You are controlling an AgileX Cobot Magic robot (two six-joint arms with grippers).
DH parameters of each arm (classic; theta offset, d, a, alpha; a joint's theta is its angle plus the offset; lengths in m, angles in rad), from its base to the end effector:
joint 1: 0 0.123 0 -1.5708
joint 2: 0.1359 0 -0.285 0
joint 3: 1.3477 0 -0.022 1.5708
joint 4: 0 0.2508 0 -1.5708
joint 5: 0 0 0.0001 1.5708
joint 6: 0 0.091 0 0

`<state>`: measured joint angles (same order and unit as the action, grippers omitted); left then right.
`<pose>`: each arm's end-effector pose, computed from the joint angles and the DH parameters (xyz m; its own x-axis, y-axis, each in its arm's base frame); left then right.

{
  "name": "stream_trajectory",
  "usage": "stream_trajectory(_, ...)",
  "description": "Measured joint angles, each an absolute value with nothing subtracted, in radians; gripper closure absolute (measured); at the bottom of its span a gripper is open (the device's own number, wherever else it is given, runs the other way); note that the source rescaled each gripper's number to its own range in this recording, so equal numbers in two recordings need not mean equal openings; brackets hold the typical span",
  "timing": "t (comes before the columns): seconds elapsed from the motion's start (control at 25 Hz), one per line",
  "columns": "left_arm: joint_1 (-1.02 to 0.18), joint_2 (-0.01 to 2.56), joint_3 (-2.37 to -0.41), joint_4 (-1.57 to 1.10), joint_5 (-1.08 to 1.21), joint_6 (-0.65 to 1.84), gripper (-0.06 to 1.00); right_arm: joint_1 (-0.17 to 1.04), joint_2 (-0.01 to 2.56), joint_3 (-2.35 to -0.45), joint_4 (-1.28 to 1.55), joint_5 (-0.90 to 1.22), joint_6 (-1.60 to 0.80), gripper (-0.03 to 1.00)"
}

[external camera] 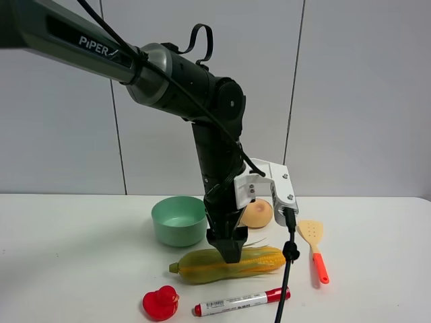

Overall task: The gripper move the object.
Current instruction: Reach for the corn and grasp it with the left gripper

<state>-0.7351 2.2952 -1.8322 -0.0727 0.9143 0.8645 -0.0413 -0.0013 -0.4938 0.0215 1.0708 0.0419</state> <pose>0.3545 -0.3275 0.1500 0.0122 0.9731 -0.2302 0.9858 0.0268 0.1658 -0.0047 0.0019 0.2748 -0.4669 0.0715 -0.8814 0.0491 0.9973 0.0549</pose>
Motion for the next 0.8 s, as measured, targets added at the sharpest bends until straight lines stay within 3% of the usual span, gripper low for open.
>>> stream_trajectory(0.8, -0.735, 2.375, -1.837, -0.087, 0.922, 0.865, 0.32, -0.041, -0.001, -0.494, 0.022, 1.071, 0.042, -0.03)
